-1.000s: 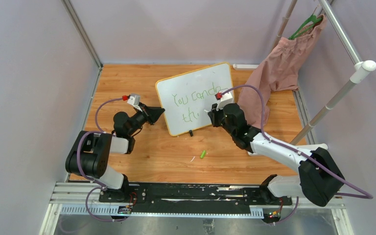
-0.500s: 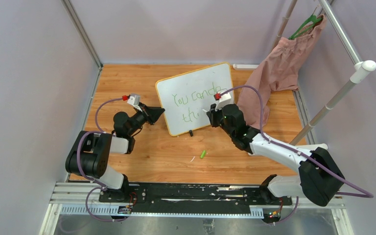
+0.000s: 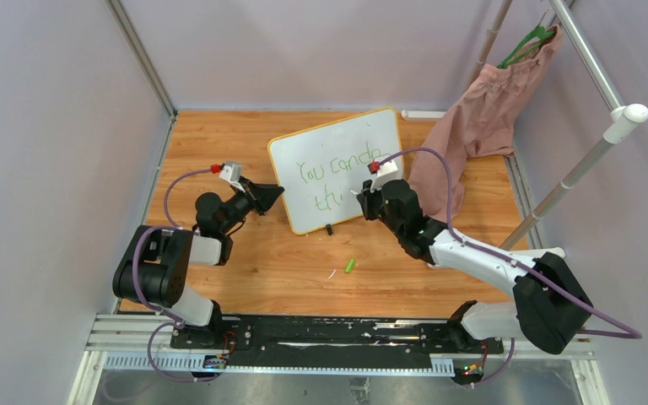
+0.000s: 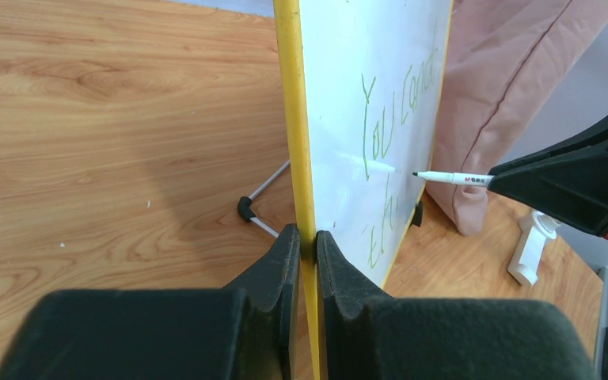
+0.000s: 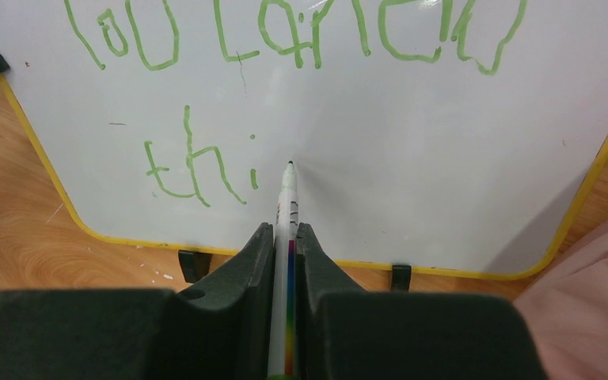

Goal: Write a sentence on the whiteboard

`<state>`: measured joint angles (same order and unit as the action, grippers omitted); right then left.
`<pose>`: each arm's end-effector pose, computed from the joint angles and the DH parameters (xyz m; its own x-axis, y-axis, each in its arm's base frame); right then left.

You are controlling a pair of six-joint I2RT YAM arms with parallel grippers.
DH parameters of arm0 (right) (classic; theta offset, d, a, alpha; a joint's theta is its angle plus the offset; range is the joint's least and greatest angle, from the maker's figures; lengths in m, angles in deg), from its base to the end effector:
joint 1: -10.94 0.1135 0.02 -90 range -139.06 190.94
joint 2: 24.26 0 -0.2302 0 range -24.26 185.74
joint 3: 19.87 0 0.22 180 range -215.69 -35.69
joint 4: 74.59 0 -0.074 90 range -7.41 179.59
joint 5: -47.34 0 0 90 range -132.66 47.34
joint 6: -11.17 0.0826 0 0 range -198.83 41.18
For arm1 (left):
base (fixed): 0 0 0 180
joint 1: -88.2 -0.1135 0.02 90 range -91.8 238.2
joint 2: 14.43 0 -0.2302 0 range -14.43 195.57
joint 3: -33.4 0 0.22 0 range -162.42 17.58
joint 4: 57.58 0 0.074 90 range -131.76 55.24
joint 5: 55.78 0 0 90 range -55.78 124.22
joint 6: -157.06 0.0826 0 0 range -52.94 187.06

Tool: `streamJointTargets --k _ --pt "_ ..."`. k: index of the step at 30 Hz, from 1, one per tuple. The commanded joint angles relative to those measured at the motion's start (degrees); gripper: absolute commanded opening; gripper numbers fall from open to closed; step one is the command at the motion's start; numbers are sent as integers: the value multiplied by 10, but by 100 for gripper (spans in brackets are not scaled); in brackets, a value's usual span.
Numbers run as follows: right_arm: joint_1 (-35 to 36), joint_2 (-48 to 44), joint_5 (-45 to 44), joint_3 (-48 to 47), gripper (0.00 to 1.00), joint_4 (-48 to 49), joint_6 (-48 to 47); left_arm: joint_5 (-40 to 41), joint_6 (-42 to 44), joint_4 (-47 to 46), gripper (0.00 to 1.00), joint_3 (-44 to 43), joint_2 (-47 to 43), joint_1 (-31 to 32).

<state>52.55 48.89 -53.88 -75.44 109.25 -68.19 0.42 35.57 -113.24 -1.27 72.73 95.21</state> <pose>0.2451 0.1962 0.2305 -0.2687 0.0036 -0.9632 -0.4685 0.8733 0.1339 0.2772 -0.0804 0.1768 -0.2941 -0.4012 -0.8675 0.5853 0.6420 -0.4953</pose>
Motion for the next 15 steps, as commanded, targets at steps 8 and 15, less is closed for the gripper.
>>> streamJointTargets --k 8,15 --pt "7 7 -31 -18 0 3 -10 5 20 24 0 -4 12 13" --pt "8 15 -28 -27 0 3 -11 5 20 25 0 -4 11 13"
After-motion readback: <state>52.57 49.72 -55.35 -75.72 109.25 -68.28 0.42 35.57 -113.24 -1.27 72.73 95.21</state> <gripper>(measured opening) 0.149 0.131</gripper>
